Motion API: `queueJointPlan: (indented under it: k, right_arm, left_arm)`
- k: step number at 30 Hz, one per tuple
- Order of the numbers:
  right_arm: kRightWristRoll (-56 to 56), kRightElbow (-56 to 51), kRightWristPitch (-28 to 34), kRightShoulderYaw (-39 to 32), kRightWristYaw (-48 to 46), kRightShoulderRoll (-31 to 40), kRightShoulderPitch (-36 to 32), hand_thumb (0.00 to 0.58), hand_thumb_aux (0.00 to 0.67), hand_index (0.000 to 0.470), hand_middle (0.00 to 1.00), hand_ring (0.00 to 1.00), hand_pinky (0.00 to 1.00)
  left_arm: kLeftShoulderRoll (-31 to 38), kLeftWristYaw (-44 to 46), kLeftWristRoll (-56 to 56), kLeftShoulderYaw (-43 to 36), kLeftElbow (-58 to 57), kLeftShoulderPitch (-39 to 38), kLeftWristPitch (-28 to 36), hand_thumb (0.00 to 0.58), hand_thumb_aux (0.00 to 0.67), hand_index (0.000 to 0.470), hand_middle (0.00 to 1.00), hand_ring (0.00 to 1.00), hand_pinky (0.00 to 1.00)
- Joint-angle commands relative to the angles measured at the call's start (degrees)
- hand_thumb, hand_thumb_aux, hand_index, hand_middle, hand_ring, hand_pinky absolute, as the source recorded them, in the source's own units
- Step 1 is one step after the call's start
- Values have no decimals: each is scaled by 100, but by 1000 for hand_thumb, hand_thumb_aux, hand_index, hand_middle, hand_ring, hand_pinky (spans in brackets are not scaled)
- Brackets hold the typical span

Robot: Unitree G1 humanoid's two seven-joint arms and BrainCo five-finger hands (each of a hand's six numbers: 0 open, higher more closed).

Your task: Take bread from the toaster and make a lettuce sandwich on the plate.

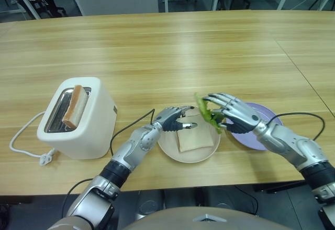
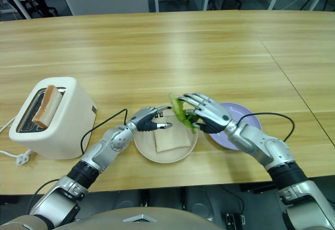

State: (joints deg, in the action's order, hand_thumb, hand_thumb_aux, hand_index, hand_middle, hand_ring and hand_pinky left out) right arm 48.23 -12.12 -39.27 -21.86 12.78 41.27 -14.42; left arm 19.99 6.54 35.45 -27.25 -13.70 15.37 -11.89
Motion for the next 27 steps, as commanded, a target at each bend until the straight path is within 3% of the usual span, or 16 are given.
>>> queueJointPlan:
  k: [1, 14, 15, 16, 17, 27]
  right_arm:
    - [411, -354, 125, -283, -121, -262, -323, 580, 670, 460, 0, 0, 0]
    - [1303, -832, 624, -928, -361, -550, -785, 580, 670, 460, 0, 0, 0]
    - [1340, -858, 681, -943, -374, -547, -794, 514, 444, 305, 0, 0, 0]
    - [1358, -878, 719, -958, -385, -544, -798, 514, 444, 305, 0, 0, 0]
    - [1377, -882, 757, -976, -386, -536, -798, 0, 0, 0, 0, 0, 0]
    - [1448, -715, 1029, -968, -193, -472, -713, 0, 0, 0, 0, 0, 0]
  left_arm:
    - [259, 74, 250, 96, 519, -207, 109, 0, 0, 0, 0, 0, 0]
    - [1354, 127, 522, 2041, 3488, -1746, 901, 0, 0, 0, 0, 0, 0]
    - [1373, 123, 497, 2249, 3738, -1904, 944, 0, 0, 0, 0, 0, 0]
    - [1365, 105, 476, 2455, 3983, -2047, 986, 0, 0, 0, 0, 0, 0]
    - [1344, 83, 469, 2654, 4213, -2169, 1018, 0, 0, 0, 0, 0, 0]
    - [1070, -231, 946, 4578, 5800, -3044, 1119, 0, 0, 0, 0, 0, 0]
